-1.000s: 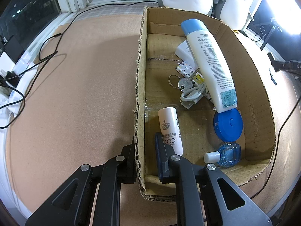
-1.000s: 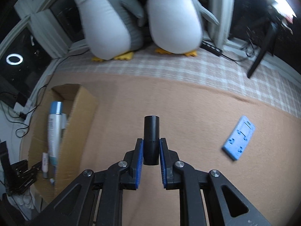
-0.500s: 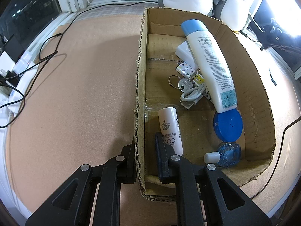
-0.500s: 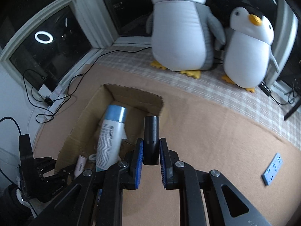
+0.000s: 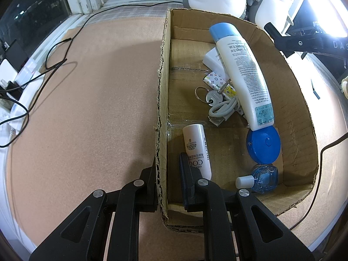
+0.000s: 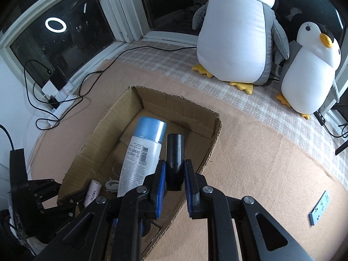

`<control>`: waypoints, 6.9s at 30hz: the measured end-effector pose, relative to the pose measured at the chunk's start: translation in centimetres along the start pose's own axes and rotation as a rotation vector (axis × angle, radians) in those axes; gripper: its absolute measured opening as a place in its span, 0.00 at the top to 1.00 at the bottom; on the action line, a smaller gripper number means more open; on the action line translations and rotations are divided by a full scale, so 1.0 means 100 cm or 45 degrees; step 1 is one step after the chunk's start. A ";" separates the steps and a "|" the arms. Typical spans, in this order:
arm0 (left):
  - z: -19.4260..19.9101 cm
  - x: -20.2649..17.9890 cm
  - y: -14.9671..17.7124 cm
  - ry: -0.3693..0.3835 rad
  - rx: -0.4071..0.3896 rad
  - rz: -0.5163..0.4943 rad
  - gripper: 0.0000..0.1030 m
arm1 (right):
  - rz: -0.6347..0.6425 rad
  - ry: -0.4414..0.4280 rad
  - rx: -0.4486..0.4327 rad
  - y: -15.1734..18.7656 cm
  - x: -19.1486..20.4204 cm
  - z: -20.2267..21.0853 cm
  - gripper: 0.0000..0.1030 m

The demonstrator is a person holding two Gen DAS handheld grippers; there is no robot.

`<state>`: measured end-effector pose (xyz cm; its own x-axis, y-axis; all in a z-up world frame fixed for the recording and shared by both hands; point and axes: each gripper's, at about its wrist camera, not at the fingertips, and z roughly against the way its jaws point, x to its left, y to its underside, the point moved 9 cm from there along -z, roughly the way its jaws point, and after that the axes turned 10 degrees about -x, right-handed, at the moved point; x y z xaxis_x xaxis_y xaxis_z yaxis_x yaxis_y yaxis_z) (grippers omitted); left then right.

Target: Organize rigid objects

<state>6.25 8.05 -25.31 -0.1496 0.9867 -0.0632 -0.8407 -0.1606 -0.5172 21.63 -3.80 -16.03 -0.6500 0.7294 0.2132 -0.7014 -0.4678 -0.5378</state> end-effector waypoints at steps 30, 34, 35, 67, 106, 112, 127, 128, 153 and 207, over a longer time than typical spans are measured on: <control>0.001 0.000 0.000 0.002 -0.003 0.003 0.87 | -0.030 -0.058 -0.034 0.004 0.007 0.008 0.74; 0.000 0.000 -0.001 0.002 -0.002 -0.002 0.87 | -0.089 -0.066 -0.057 0.010 -0.004 0.017 0.74; 0.000 0.001 -0.001 0.002 -0.002 -0.002 0.87 | -0.108 -0.067 -0.064 0.012 -0.008 0.019 0.74; -0.001 -0.001 -0.001 0.004 -0.003 -0.003 0.87 | -0.794 0.461 0.035 0.121 -0.289 0.079 0.45; -0.001 -0.001 -0.002 0.005 -0.003 -0.002 0.87 | -0.675 0.546 0.238 0.109 -0.303 0.036 0.59; -0.001 -0.002 -0.001 0.004 -0.003 -0.002 0.87 | -0.485 0.425 0.246 0.109 -0.276 0.032 0.68; -0.001 -0.003 0.000 0.003 -0.004 0.000 0.87 | -0.356 0.433 0.268 0.105 -0.272 0.029 0.68; -0.001 -0.003 0.000 0.003 -0.004 0.000 0.87 | -0.357 0.435 0.264 0.105 -0.271 0.028 0.68; -0.002 -0.001 -0.001 0.003 -0.005 -0.003 0.87 | -0.064 0.144 -0.037 0.033 -0.090 0.067 0.68; 0.001 0.002 -0.001 -0.009 -0.005 -0.013 0.87 | -0.013 -0.005 -0.031 0.035 -0.001 0.051 0.50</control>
<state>6.27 8.26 -25.20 -0.1443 0.9882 -0.0520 -0.8400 -0.1501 -0.5214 17.72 -8.08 -13.76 -0.6437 0.7324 0.2219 -0.7009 -0.4479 -0.5551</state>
